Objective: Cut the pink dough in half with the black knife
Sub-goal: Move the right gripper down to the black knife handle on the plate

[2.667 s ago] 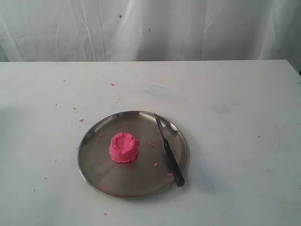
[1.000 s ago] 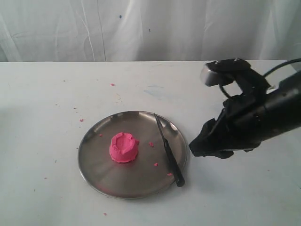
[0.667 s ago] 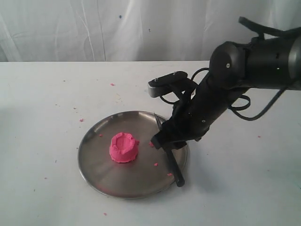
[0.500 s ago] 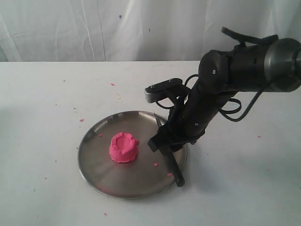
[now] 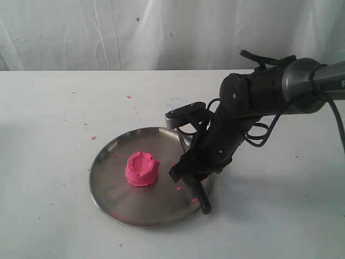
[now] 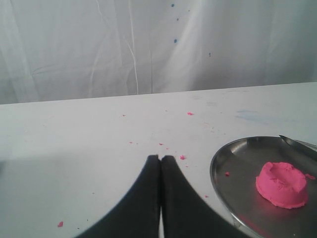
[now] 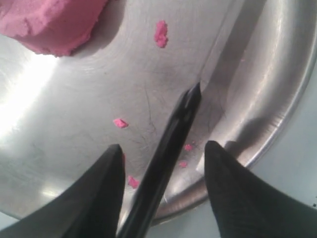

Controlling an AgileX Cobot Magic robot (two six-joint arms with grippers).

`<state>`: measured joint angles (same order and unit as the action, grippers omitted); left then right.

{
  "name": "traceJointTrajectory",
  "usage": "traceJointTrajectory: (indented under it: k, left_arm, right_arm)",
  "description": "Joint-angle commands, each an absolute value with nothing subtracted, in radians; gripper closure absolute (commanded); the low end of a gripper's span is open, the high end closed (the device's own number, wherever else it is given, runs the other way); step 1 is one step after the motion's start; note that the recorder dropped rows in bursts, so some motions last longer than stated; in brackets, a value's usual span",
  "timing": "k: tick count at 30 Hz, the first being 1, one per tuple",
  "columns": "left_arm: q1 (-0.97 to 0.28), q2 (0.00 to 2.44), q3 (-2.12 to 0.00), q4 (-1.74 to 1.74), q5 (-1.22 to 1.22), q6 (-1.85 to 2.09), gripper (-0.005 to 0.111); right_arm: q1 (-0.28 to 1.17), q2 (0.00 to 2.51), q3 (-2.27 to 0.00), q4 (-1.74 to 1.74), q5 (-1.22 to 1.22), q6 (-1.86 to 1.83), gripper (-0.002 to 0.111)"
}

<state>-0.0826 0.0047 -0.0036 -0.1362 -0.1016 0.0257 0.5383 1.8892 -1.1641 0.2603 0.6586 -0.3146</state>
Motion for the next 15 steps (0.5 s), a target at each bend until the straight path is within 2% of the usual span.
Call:
traceJointTrajectory:
  k: [1, 6, 15]
  left_arm:
    - [-0.083, 0.0, 0.0, -0.143, -0.105, 0.026, 0.107]
    - [-0.083, 0.0, 0.0, -0.143, -0.105, 0.026, 0.107]
    - [-0.083, 0.0, 0.0, -0.143, -0.105, 0.026, 0.107]
  right_arm:
    - [0.54, 1.906, -1.167, 0.26, 0.653, -0.309, 0.061]
    - [0.54, 1.916, -1.167, 0.26, 0.653, -0.309, 0.062]
    - [0.54, 1.916, -1.167, 0.265, 0.656, -0.309, 0.073]
